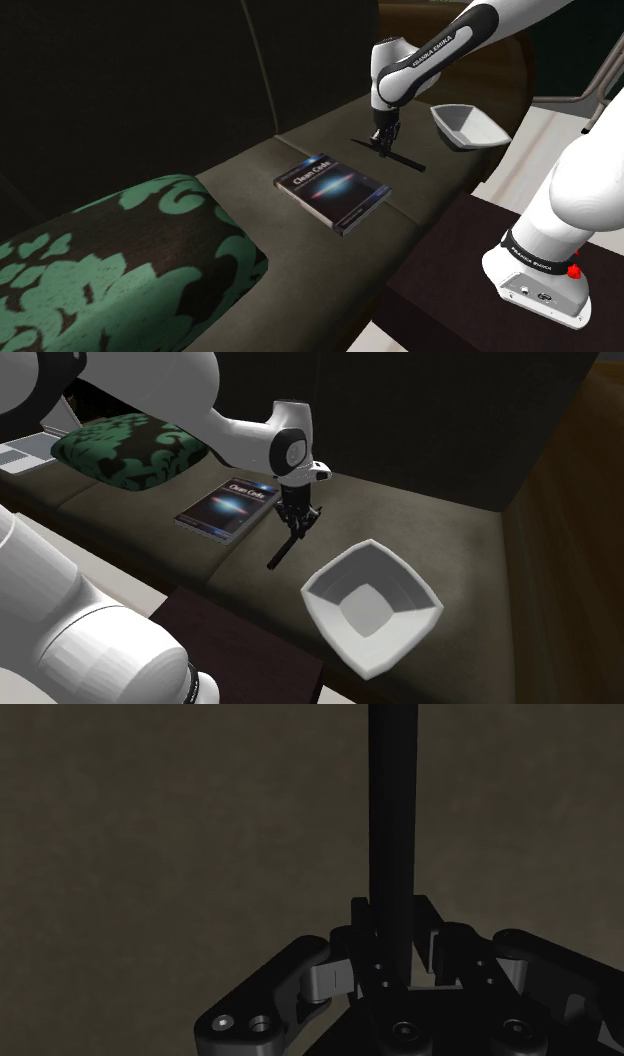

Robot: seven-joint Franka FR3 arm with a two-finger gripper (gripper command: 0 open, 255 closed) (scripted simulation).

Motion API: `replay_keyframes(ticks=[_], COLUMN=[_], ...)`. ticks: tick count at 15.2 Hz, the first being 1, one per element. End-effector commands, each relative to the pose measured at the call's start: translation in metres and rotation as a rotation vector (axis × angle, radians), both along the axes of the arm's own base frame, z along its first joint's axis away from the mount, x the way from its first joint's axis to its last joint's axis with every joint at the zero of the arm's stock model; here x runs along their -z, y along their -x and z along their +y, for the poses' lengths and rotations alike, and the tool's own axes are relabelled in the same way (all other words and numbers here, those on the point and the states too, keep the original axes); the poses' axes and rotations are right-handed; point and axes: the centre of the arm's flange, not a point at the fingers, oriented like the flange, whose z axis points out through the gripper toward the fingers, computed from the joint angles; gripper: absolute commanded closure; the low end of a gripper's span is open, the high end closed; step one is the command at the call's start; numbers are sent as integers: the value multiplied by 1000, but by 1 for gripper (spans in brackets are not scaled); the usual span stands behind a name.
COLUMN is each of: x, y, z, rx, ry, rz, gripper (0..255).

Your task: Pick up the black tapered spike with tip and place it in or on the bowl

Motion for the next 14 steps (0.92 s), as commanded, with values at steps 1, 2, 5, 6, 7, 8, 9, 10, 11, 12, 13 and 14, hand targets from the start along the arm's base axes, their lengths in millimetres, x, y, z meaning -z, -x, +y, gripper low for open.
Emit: replay_keyframes(ticks=[1, 2, 5, 6, 7, 8, 9, 10, 11, 12, 13, 14], x=[2, 2, 2, 2, 3, -2, -7, -13, -18, -23, -28, -34], y=[1, 1, 0, 0, 2, 2, 2, 2, 2, 2, 2, 2], z=[-4, -3, -4, -4, -3, -3, -3, -3, -3, -3, -3, -3], rx=[6, 6, 6, 6, 6, 6, 6, 6, 6, 6, 6, 6], ry=[1, 1, 1, 1, 1, 1, 1, 1, 1, 1, 1, 1], rz=[7, 7, 7, 7, 7, 7, 7, 7, 7, 7, 7, 7], gripper=[255, 255, 255, 255, 255, 255, 255, 255, 255, 255, 255, 255])
